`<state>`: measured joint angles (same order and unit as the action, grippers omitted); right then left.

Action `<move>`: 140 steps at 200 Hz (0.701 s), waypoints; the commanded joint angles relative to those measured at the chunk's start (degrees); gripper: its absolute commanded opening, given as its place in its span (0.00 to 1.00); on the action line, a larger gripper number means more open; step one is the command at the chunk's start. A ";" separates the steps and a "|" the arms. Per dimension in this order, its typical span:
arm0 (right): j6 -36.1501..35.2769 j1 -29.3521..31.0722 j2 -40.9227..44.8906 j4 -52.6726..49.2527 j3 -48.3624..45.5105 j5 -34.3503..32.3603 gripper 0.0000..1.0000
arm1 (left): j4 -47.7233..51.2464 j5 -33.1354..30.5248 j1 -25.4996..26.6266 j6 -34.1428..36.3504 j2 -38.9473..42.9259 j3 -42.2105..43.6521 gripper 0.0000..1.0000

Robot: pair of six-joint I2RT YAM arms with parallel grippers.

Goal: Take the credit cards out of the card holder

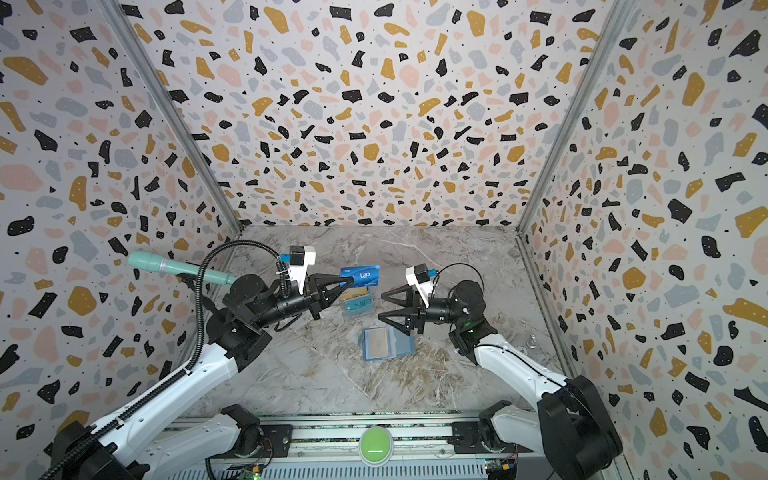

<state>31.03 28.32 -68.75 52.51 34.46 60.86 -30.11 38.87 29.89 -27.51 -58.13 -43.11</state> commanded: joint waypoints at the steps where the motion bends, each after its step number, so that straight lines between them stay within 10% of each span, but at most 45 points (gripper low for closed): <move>1: 9.13 0.38 -1.62 15.52 2.63 -1.03 0.72 | -9.28 0.15 -0.27 -4.29 1.20 0.42 0.00; 140: 22.12 0.60 -10.97 36.59 5.18 -2.79 0.57 | -29.18 0.95 -0.27 -15.23 -0.20 6.95 0.00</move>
<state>50.41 28.69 -79.61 83.20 37.56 58.24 -50.74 39.13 29.89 -39.68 -58.13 -37.08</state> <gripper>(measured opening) 0.583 0.051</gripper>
